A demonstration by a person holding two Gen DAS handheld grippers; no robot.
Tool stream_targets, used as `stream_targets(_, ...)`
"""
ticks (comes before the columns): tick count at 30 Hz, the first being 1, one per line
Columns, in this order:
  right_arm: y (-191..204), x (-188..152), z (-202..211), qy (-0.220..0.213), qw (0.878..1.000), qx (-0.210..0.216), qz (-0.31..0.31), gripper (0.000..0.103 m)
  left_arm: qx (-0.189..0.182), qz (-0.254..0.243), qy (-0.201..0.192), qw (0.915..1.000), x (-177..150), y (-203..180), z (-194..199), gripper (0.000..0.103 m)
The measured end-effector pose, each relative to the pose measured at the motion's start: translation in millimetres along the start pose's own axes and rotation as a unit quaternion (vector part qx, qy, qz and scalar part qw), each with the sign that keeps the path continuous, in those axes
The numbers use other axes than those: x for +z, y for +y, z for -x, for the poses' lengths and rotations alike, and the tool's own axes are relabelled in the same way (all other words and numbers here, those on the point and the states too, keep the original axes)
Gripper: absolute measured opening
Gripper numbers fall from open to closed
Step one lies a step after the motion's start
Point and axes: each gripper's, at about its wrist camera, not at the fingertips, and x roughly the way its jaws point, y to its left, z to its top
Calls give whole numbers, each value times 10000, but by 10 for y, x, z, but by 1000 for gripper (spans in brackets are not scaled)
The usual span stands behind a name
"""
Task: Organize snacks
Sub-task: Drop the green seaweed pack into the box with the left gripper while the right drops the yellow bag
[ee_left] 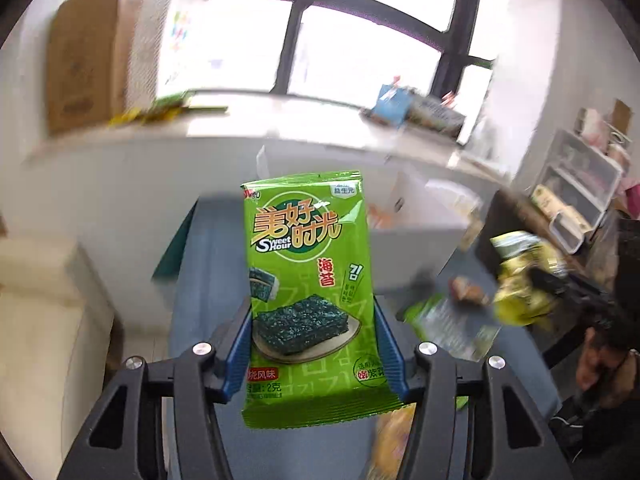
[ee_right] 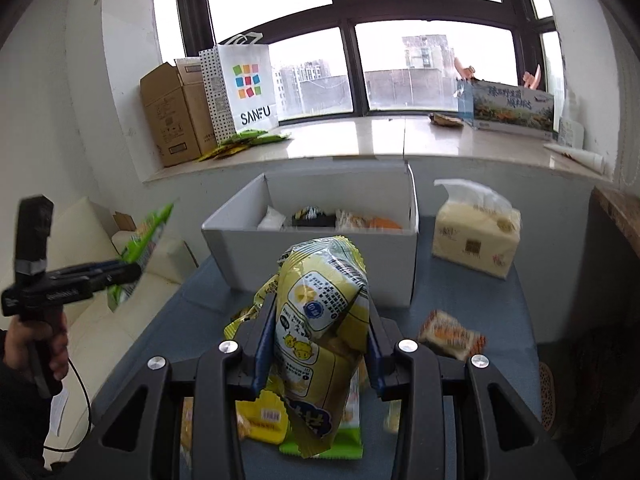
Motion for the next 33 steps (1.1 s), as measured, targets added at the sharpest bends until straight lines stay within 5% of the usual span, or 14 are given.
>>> stream_targets(4,-30,448,-184,-198,9997,-24,113,42,-208,-116,-303,9993,546,-144,-138,60)
stream_targets(10,-254,1048,-697,-76,9995,-317,26,42,-353,-14,-214,9991,1159,-241,-702,60)
stream_targets(20,-715,1351,-1458,519,9968,-595,-102,42,62,-155,297,9994,1264,-357,-1620,64)
stream_targets(22,-780,1350,-1557,707,9958,-523,-238,50,118,-234,470,9986,1240,-385,-1721,75)
stream_targets(23,-803,1344,-1590,747,9954,-524,-291,63,174,-281,522,9981,1223,-399,-1756,87)
stream_targets(24,-811,1336,-1599,725,9956,-522,-291,89,214,-335,538,9978,1200,-407,-1778,102)
stream_targets(25,-811,1340,-1600,684,9957,-571,-261,99,212,-376,513,9978,1181,-416,-1775,103)
stream_targets(33,-822,1319,-1467,572,9951,-745,-305,103,230,-162,629,9976,1123,-339,-1766,103)
